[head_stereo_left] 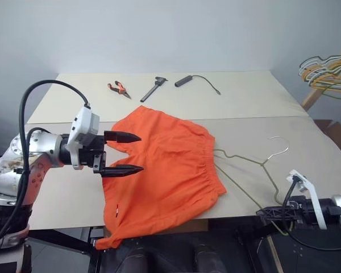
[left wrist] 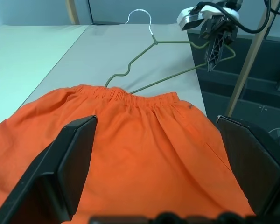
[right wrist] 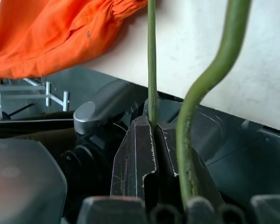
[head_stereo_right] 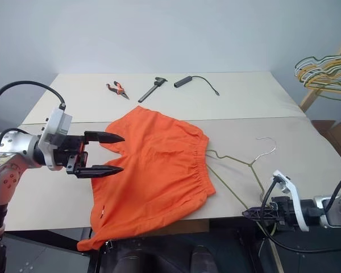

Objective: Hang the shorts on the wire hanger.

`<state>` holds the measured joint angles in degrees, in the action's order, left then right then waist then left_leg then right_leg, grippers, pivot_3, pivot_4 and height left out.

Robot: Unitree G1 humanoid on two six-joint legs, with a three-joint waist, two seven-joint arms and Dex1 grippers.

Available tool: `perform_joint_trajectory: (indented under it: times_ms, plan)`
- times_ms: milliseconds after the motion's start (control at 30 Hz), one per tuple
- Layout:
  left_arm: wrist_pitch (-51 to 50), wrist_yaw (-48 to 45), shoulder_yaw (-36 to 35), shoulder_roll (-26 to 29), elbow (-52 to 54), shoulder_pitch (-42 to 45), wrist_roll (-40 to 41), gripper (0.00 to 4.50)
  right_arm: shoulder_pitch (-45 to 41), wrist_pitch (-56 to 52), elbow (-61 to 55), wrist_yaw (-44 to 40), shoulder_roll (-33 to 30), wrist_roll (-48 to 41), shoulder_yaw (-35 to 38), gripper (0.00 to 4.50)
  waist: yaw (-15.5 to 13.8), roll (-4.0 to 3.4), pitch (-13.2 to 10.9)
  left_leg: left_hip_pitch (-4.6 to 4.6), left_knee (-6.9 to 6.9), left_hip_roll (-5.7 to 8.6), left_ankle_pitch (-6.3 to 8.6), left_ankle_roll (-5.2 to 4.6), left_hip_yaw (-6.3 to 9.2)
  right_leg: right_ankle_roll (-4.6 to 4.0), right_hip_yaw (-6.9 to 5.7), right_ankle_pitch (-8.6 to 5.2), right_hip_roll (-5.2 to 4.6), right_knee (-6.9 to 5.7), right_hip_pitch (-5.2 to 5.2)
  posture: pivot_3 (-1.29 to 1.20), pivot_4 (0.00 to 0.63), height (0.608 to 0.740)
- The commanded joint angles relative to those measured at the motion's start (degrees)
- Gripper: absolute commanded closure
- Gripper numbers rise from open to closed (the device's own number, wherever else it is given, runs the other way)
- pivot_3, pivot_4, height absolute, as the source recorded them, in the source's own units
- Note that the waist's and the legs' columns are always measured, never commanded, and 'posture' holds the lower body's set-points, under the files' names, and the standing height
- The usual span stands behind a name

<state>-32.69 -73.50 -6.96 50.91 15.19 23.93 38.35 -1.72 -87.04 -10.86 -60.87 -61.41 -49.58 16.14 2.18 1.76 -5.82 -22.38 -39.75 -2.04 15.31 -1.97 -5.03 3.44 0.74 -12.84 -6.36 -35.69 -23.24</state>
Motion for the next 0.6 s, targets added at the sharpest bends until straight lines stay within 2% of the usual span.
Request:
perform_joint_trajectory:
  times_ms: [33,300,467,600]
  plan:
    - [1.2,-0.4,-0.8,0.8,0.3,0.6,-0.1,0.03,-2.7,3.1,-0.1,-1.0,-0.5,-0.2,-3.2,4.50,0.1,0.00,0.0,0.00,0.00,-0.01,0.00,0.00,0.00,0.00,0.00,0.00,0.00,0.01,0.00,-0.05,0.103,0.740]
    - [1.5,-1.0,-0.5,1.6,0.2,1.0,-0.3,0.03,-19.2,8.2,15.0,2.1,7.2,7.1,-15.5,4.50,0.2,-0.02,-0.2,0.00,0.00,-0.05,0.01,0.02,-0.05,-0.05,0.03,-0.04,0.05,0.06,-0.03,-0.03,0.095,0.740]
    - [1.4,-0.9,-1.4,2.3,1.2,0.0,0.0,0.03,-22.7,9.3,16.6,-2.1,7.2,8.2,-21.8,4.50,-0.8,-0.05,-0.2,-0.21,0.03,-0.05,0.05,-0.01,-0.03,-0.01,-0.08,-0.11,0.05,0.08,-0.16,0.00,0.091,0.740]
    - [1.6,-0.6,-1.8,2.5,1.6,-0.8,0.0,0.03,-25.8,9.4,20.1,-2.7,8.4,9.1,-23.3,4.50,-1.3,-0.05,-0.2,-0.63,-0.02,-0.05,0.06,-0.02,-0.03,0.02,-0.07,-0.09,0.05,0.11,-0.57,0.01,0.091,0.740]
